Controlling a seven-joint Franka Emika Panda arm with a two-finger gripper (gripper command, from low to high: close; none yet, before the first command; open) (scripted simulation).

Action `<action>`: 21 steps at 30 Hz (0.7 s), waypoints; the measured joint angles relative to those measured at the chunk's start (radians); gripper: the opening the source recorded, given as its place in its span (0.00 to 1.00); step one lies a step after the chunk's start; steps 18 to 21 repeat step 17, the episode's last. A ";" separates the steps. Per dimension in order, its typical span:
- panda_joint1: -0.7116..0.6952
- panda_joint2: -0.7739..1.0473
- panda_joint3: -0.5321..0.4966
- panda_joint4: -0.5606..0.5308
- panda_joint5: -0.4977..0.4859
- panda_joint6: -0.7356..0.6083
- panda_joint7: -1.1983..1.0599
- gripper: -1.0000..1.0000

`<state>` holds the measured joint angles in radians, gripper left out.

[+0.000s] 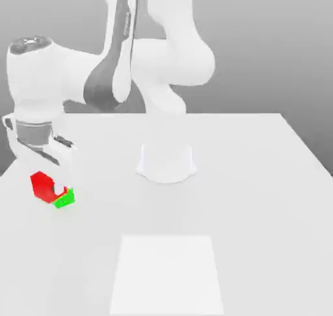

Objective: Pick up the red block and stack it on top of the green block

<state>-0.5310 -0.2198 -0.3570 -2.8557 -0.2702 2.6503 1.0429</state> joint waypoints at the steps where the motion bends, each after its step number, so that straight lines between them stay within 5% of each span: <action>1: -0.042 -0.026 -0.022 -0.026 -0.010 0.000 0.027 0.00; 5: -0.163 -0.080 -0.088 -0.107 -0.012 0.024 0.091 0.00; 14: -0.061 0.164 -0.149 -0.112 0.205 0.266 -0.048 0.00; 15: -0.052 0.194 -0.143 -0.112 0.243 0.294 -0.074 1.00; 21: -0.050 0.194 -0.143 -0.112 0.243 0.294 -0.074 1.00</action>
